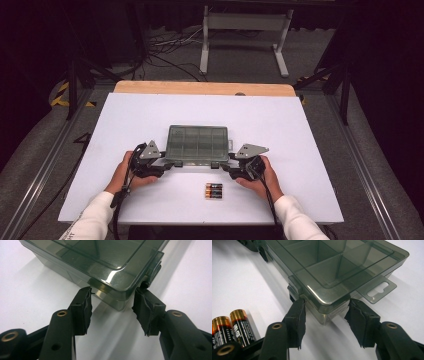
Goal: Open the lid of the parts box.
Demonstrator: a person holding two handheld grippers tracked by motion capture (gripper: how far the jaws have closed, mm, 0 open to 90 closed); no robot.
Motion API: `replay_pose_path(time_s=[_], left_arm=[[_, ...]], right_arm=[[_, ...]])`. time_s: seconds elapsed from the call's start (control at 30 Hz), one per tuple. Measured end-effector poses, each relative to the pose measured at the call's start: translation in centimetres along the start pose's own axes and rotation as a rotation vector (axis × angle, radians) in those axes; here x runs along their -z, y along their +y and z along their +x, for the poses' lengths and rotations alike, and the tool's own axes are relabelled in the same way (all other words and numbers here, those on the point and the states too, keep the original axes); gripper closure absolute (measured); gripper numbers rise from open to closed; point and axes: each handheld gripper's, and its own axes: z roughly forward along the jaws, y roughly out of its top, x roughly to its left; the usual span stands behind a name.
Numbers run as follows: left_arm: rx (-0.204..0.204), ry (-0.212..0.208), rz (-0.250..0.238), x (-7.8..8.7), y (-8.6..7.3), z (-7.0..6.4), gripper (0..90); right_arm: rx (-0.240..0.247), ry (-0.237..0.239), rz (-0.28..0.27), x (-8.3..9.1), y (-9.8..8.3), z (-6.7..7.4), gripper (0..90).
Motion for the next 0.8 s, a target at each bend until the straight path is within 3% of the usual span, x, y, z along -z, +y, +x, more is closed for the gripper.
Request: replay_pose_path(time_s=[0.33, 0.8], left_arm=[[0.004, 0.002, 0.002, 0.05, 0.0, -0.01, 50.3], [0.004, 0.011, 0.008, 0.09, 0.03, -0.09, 51.2]], right_arm=[[0.013, -0.012, 0.005, 0.0, 0.05, 0.15, 52.1], [-0.029, 0.027, -0.013, 0.05, -0.1, -0.22, 52.0]])
